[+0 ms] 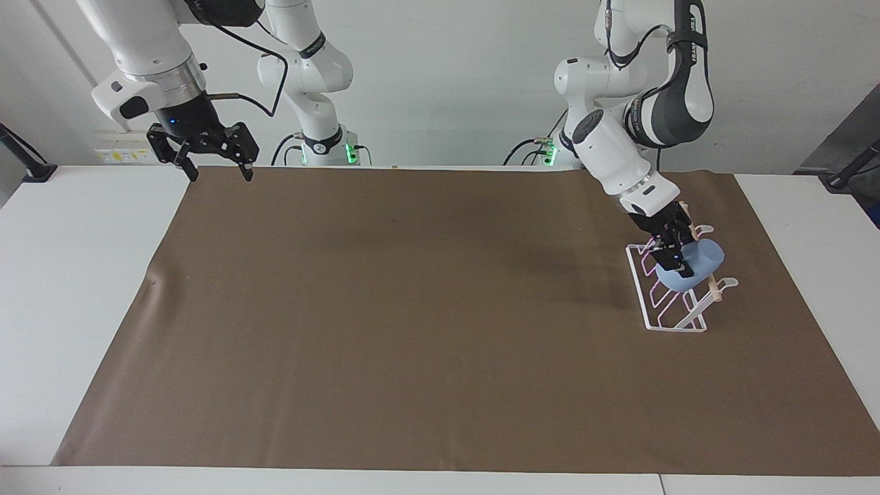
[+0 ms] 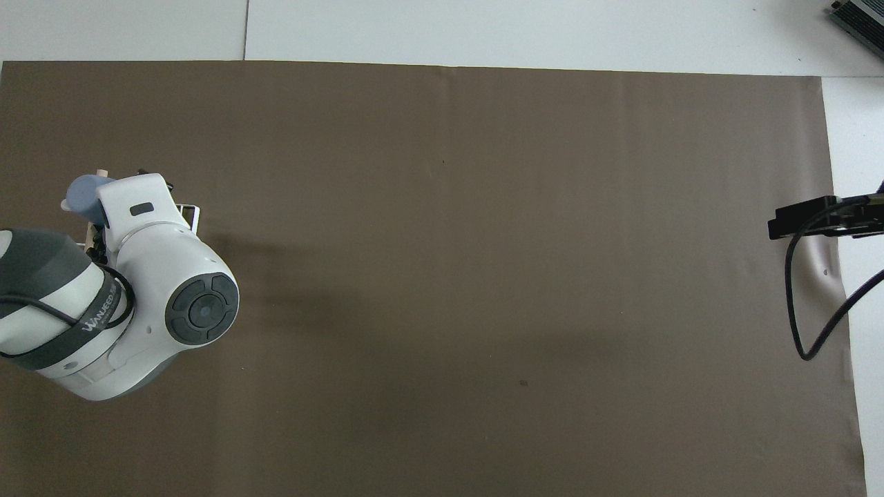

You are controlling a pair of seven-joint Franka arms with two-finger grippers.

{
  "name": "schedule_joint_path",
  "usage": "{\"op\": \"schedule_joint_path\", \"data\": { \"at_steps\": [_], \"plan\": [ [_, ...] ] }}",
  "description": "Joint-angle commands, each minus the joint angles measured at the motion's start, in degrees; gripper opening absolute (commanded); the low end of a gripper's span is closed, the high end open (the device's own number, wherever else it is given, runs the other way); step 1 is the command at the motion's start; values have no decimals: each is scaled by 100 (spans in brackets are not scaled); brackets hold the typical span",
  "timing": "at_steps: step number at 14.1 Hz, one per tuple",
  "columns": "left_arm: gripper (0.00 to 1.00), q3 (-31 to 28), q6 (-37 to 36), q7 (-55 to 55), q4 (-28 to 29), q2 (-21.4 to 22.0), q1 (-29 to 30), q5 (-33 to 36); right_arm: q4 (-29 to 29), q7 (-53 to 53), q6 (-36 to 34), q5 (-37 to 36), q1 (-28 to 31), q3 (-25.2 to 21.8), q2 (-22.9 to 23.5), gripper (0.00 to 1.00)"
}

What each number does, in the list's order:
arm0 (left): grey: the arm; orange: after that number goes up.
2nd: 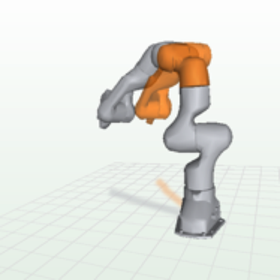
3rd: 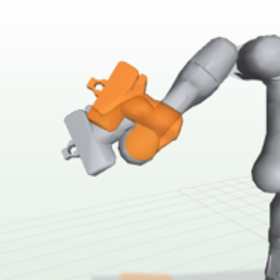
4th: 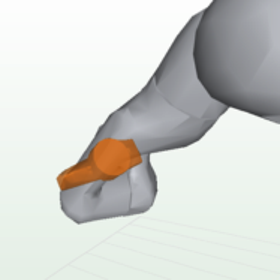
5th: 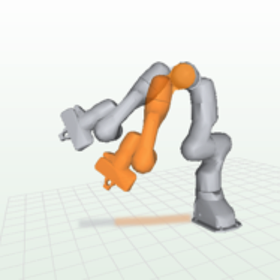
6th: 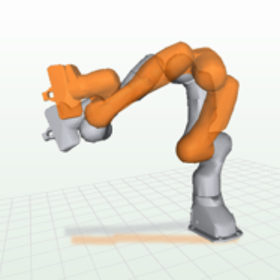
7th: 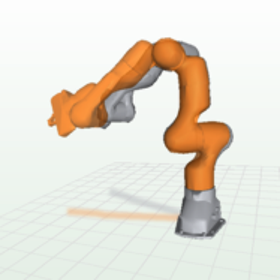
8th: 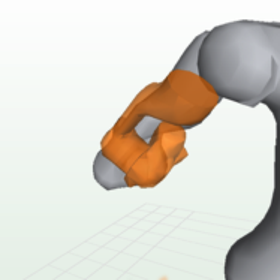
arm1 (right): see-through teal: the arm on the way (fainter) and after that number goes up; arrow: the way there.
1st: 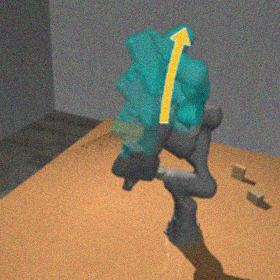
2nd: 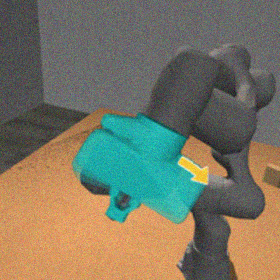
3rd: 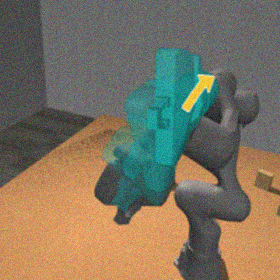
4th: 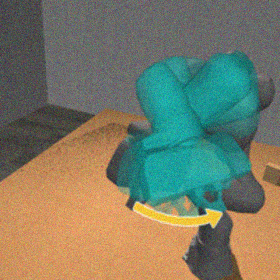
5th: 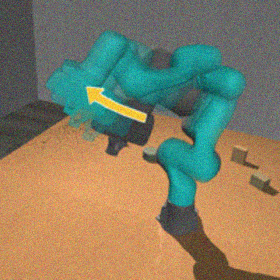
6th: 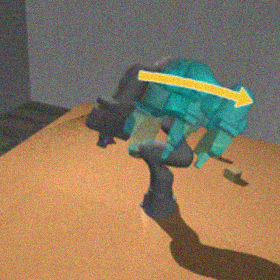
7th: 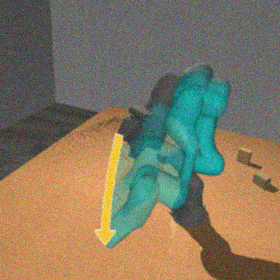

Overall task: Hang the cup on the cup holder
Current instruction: 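Position the cup over the wire rack with the left gripper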

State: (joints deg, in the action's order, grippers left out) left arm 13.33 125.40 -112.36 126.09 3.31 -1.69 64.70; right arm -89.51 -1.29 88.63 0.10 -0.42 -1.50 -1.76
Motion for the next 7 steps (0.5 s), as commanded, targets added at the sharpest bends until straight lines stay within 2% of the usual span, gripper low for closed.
{"op": "schedule_joint_path", "data": {
  "at_steps": [1,3,5,7],
  "plan": [
    [70,21,169,-5,127,82,99,148,-58,-65,-56,-80,7,18,-44,100],
    [75,21,169,21,118,82,108,148,-67,-73,-56,-80,7,27,-44,100],
    [86,21,169,39,118,82,108,148,-67,-82,-56,-80,7,27,-44,100],
    [87,21,169,39,127,82,108,148,-58,-82,-56,-80,7,18,-44,100]
  ]
}}
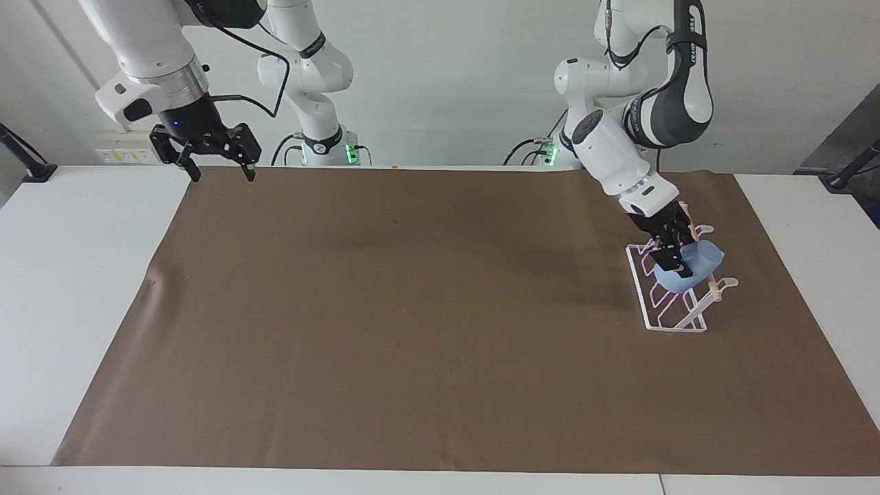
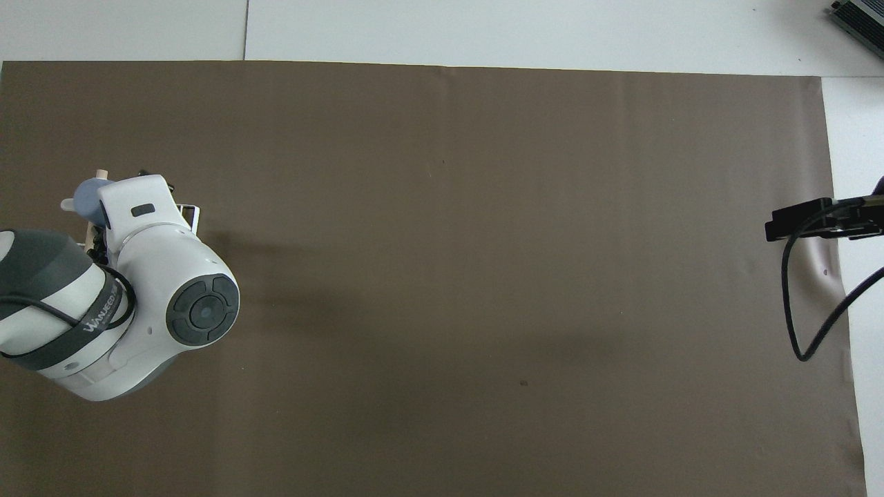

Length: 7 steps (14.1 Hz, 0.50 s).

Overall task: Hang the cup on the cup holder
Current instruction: 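Position the cup over the wire rack with the left gripper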

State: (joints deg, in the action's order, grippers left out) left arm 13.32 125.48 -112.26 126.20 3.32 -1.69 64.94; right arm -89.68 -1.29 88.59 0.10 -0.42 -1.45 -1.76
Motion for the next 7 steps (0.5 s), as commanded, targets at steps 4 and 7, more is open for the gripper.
{"op": "schedule_joint_path", "data": {
  "at_steps": [4,7],
  "plan": [
    [100,21,56,483,-68,55,108,116,-50,-82,-61,-80,15,13,-44,100],
    [100,4,-41,889,-271,160,99,11,-50,-82,-61,-80,6,13,-44,100]
  ]
}}
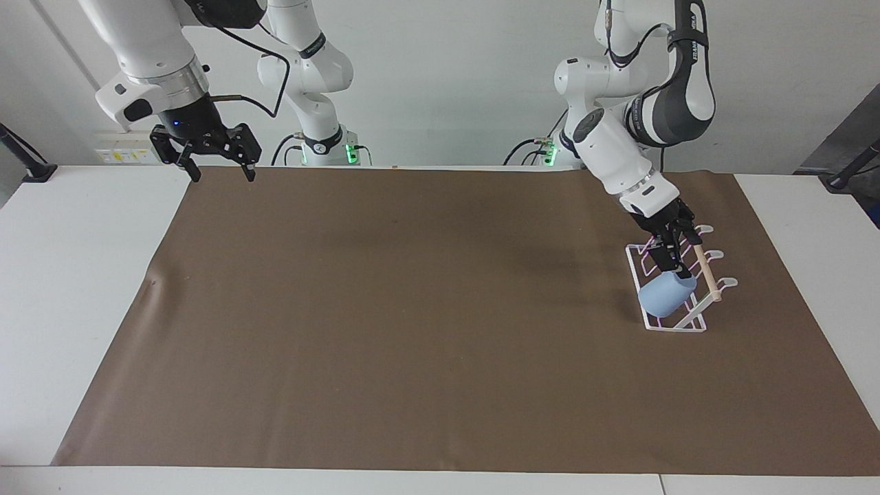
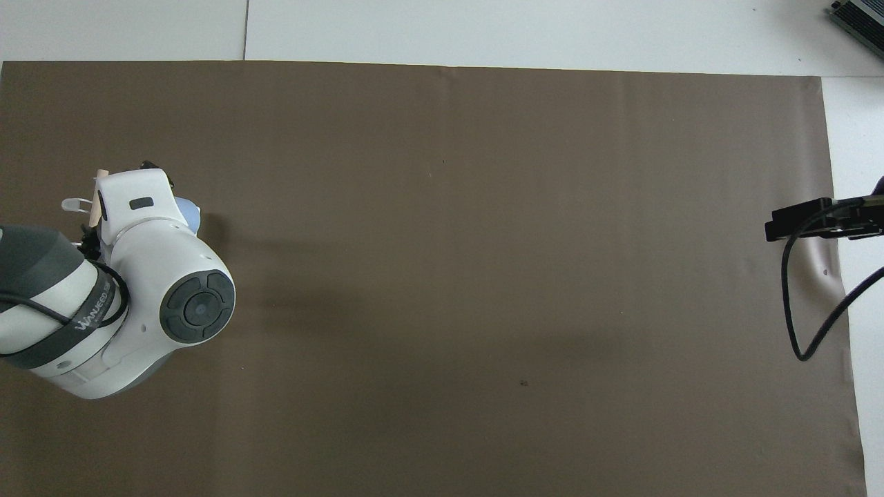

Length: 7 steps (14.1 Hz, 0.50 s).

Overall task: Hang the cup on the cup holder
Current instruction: 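Position the cup over the wire rack with the left gripper, then lower the cup onto the rack hook and open the left gripper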

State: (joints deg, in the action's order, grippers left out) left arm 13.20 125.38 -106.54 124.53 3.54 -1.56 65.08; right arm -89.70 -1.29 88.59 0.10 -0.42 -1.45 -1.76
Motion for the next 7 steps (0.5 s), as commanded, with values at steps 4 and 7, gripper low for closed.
{"op": "schedule_joint_path", "data": {
  "at_steps": [4,7],
  "plan": [
    [100,-2,-48,1964,-594,384,42,-1615,-39,-82,-61,-80,15,13,-44,100],
    [100,7,-557,3714,-1290,384,15,-3217,-48,-82,-61,-80,6,13,-44,100]
  ]
}}
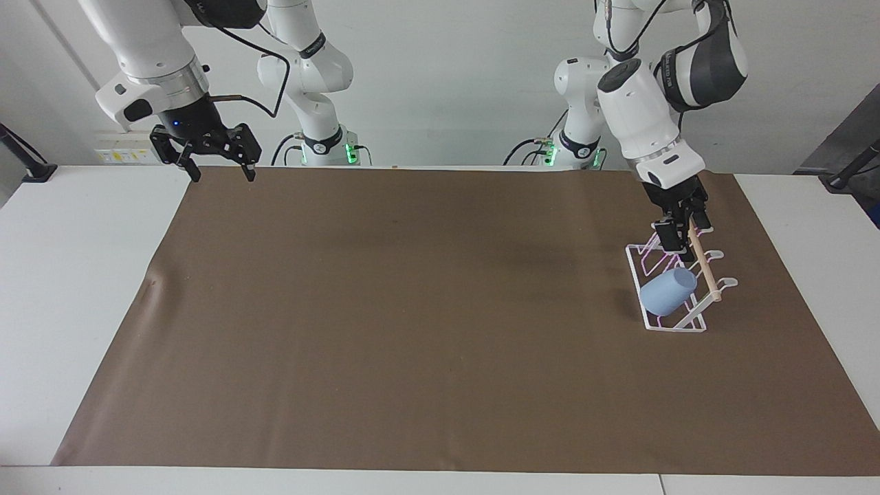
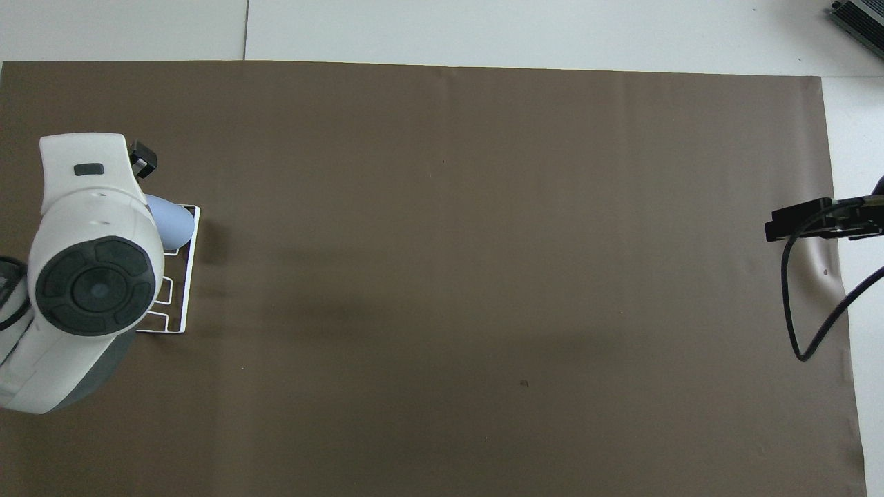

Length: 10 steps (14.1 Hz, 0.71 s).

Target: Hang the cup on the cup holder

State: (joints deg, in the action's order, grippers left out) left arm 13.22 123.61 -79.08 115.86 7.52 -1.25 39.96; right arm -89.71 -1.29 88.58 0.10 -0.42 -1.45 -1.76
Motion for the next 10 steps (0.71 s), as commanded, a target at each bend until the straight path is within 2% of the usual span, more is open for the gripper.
{"op": "schedule_joint_path", "data": {
  "at_steps": [1,3,4,6,10],
  "plan": [
    [100,5,-512,1461,-598,-23,-24,-1091,-38,-82,-60,-80,15,13,-44,100],
    [100,-4,-854,2524,-1037,-119,-16,-1769,-46,-82,-60,-80,15,13,-44,100],
    [100,-126,-1056,3286,-1265,-224,-198,-1989,-38,-82,-60,-80,15,13,-44,100],
    [100,-1308,-1408,4388,-1625,-295,-1285,-2227,-38,-82,-60,-80,15,13,-44,100],
    [100,-1453,-2005,5716,-2084,-295,-1264,-3071,-38,-82,-60,-80,7,13,-44,100]
  ]
}}
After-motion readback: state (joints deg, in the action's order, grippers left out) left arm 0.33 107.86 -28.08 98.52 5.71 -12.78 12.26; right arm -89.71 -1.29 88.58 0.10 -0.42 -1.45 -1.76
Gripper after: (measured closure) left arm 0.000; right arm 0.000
